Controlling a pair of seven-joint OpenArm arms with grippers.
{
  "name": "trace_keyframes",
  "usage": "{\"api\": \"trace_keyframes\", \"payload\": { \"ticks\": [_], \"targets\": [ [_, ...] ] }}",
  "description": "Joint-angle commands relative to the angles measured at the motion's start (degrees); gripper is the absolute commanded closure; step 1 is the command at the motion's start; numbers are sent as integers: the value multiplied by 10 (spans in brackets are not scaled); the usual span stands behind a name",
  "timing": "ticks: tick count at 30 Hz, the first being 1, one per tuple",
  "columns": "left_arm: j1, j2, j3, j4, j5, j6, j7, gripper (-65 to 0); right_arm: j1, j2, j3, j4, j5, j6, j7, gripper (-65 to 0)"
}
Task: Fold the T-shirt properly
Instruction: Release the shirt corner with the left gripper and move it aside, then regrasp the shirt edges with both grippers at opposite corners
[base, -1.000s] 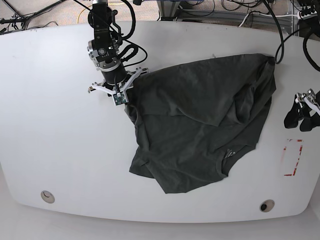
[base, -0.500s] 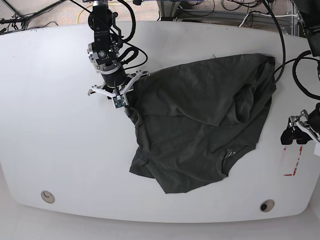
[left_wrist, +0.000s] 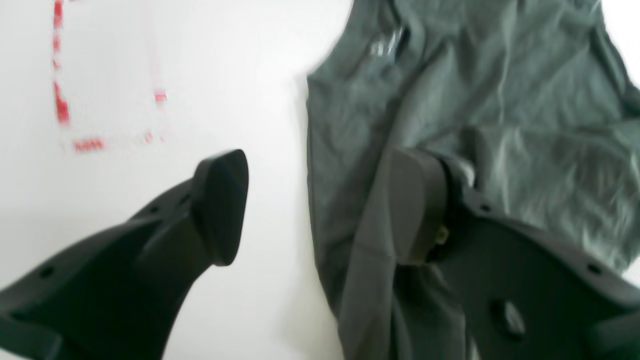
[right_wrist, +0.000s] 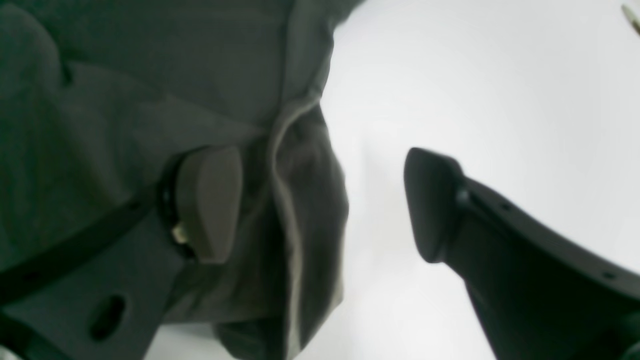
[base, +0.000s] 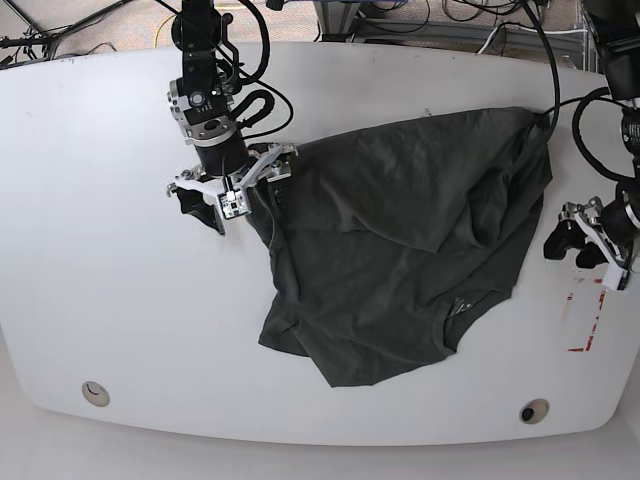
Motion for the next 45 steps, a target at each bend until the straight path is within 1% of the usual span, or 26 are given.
{"api": "trace_keyframes", "payload": {
  "ticks": [1, 3, 7, 9, 13, 15, 19, 23, 30, 34, 37, 39, 42, 45],
  "targets": [
    [11, -10, -5, 51, -11, -3, -10, -404, 13, -1, -3, 22, 4, 2, 20, -514],
    [37, 0, -7, 85, -11, -3, -10, -406, 35, -1, -5, 18, 13, 3, 21, -514],
    [97, 9, -12, 169, -11, -3, -10, -406, 87, 2, -12, -23, 67, 4, 21, -514],
    [133, 16, -20, 209, -12, -3, -10, -406, 121, 2, -12, -48, 83, 4, 20, -514],
    [184, 44, -42, 267, -21, -3, -10, -406, 185, 2, -15, -113, 95, 7, 20, -507],
    [209, 56, -52, 285, -22, -3, -10, -406, 222, 2, -26, -155, 94, 16, 23, -501],
    [257, 74, -65, 297, -22, -3, -10, -404, 301, 2, -44, -251, 94, 31, 23, -499],
    [281, 85, -68, 297, -22, -3, -10, -404, 365, 2, -52, -342, 94, 32, 37, -499],
    [328, 96, -69, 296, -22, -3, -10, -403, 474, 4, -54, -548, 91, 32, 108, -499],
    [346, 105, -68, 296, -22, -3, -10, -403, 529, 21, -54, -666, 91, 27, 157, -499],
    [350, 114, -69, 296, -22, -3, -10, -403, 552, 31, -53, -727, 93, 26, 175, -499],
    [351, 116, -69, 296, -22, -3, -10, -403, 556, 42, -53, -748, 95, 26, 190, -499],
    [356, 118, -70, 296, -21, -3, -10, -403, 556, 51, -53, -760, 95, 26, 197, -499],
    [358, 118, -78, 296, -22, -3, -10, -403, 553, 54, -53, -762, 95, 26, 196, -499]
  ]
}}
